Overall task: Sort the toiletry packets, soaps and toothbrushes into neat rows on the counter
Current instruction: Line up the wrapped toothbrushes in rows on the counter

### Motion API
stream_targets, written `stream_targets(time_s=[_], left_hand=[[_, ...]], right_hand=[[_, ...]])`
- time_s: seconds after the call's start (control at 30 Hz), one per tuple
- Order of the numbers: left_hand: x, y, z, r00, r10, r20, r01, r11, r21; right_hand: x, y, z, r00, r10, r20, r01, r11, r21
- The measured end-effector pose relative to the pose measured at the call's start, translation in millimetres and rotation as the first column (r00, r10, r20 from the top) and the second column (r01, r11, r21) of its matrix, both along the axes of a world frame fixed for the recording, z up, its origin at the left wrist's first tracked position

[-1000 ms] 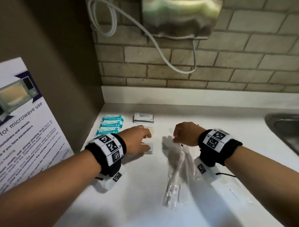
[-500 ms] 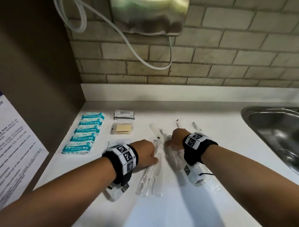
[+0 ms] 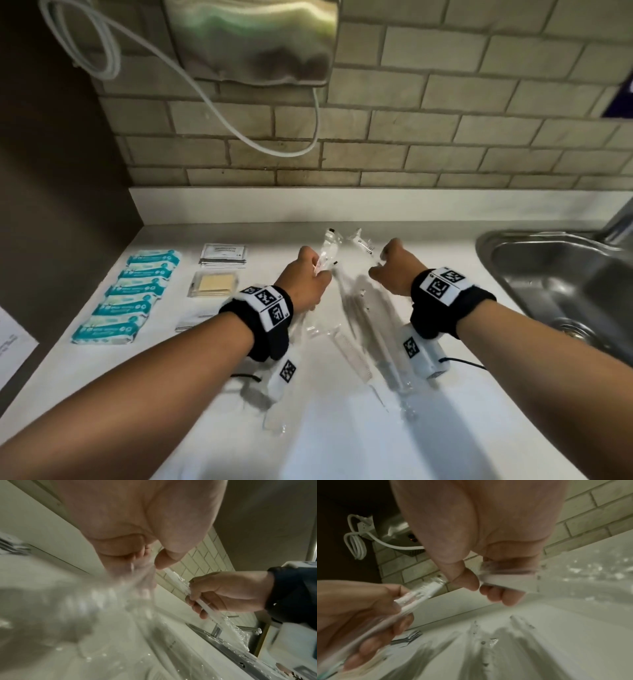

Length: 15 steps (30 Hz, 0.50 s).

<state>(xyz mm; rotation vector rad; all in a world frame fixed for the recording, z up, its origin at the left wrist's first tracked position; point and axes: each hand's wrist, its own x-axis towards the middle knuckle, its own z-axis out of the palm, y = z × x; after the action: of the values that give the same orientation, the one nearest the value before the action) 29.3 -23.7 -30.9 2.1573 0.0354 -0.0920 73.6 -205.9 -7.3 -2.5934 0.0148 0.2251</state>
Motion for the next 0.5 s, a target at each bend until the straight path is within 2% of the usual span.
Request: stream_targets(time_s=[0.07,0.2,0.33,0.43,0.5], left_hand=[[9.3,-17.0,-2.6,1.000,0.010,-0.019,-0.008,0.989,0.147],[23.4,-42.7,-14.7,0.991,0.025,-0.129,0.023,0.933,0.359],[28.4,-53.5,-27.9,0.981,0.014,-0.193,0.067,0.910,0.409],[33.9,-57.1,-29.8,0.966,0.028,-0.258,0.091,0.894,0.438],[36.4,-57.9,-25.8,0.969,0.050,-0.244,0.076,0.875,0.478]], right_hand=[[-4.3,-12.7,-1.1,1.000,0.007,-0.012,-0.008,0.996,-0.084],[-5.6,-30.9,-20.9,0.989,0.020,-0.145,-0.055,0.970,-0.236],[-5.4,-38.6,-36.4,0.977,0.004,-0.213,-0.059,0.965,-0.255],[-4.8,-41.2,-38.3,0.968,0.041,-0.249,-0.118,0.946,-0.302],[-3.9,-44.4,-37.0,0.963,0.060,-0.263,-0.147,0.934,-0.325]])
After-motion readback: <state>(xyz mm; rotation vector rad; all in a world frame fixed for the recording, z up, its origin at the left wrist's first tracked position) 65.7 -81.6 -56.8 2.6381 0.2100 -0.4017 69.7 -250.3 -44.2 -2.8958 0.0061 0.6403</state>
